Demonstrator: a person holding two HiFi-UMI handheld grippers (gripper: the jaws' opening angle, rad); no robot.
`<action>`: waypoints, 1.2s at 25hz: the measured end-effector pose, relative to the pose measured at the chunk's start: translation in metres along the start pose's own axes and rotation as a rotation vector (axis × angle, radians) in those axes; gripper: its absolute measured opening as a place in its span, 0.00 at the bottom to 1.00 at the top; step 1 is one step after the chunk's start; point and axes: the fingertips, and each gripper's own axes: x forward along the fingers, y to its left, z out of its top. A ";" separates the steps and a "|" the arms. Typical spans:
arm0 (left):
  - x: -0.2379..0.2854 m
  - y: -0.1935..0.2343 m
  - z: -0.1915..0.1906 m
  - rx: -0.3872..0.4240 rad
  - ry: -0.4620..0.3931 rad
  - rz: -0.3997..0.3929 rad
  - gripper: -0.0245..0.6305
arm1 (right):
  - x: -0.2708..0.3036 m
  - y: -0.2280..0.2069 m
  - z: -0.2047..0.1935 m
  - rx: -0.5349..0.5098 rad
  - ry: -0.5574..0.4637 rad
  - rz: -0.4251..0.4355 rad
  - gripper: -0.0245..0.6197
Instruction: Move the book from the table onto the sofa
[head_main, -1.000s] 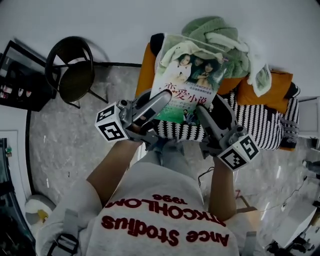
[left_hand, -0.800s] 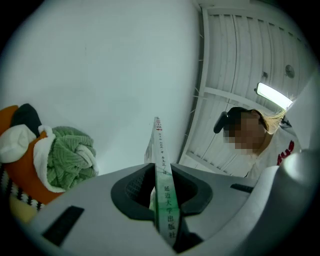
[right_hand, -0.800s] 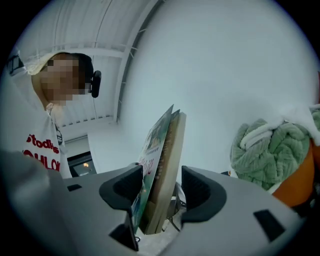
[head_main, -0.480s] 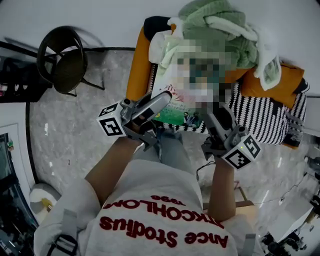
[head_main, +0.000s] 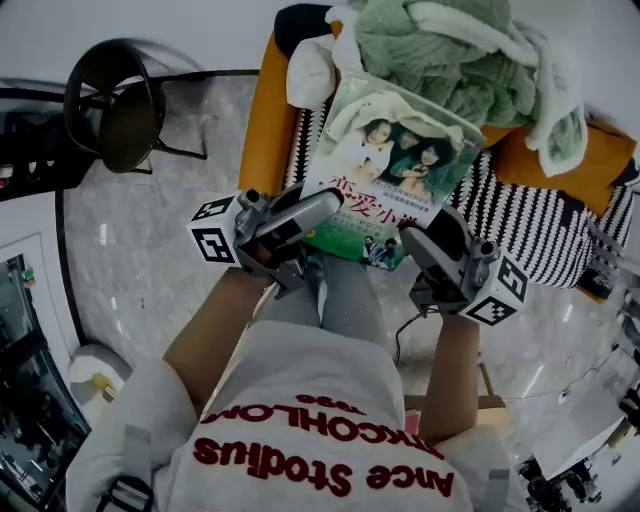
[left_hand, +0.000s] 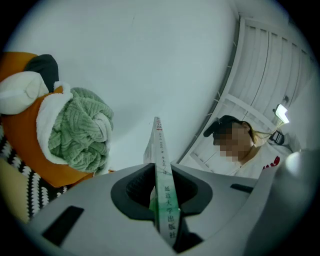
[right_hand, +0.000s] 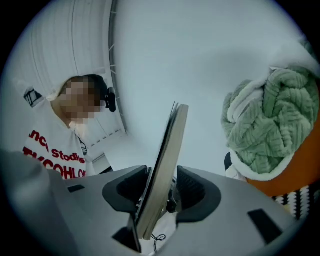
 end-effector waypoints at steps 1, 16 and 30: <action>0.000 0.001 0.000 0.013 0.008 0.028 0.15 | 0.001 -0.001 0.000 -0.014 0.012 -0.025 0.33; -0.010 0.021 -0.010 0.183 0.090 0.480 0.15 | -0.002 -0.008 -0.016 0.107 0.129 -0.301 0.20; 0.005 -0.015 -0.004 0.147 0.189 0.779 0.21 | 0.007 0.032 0.016 0.272 0.262 -0.458 0.20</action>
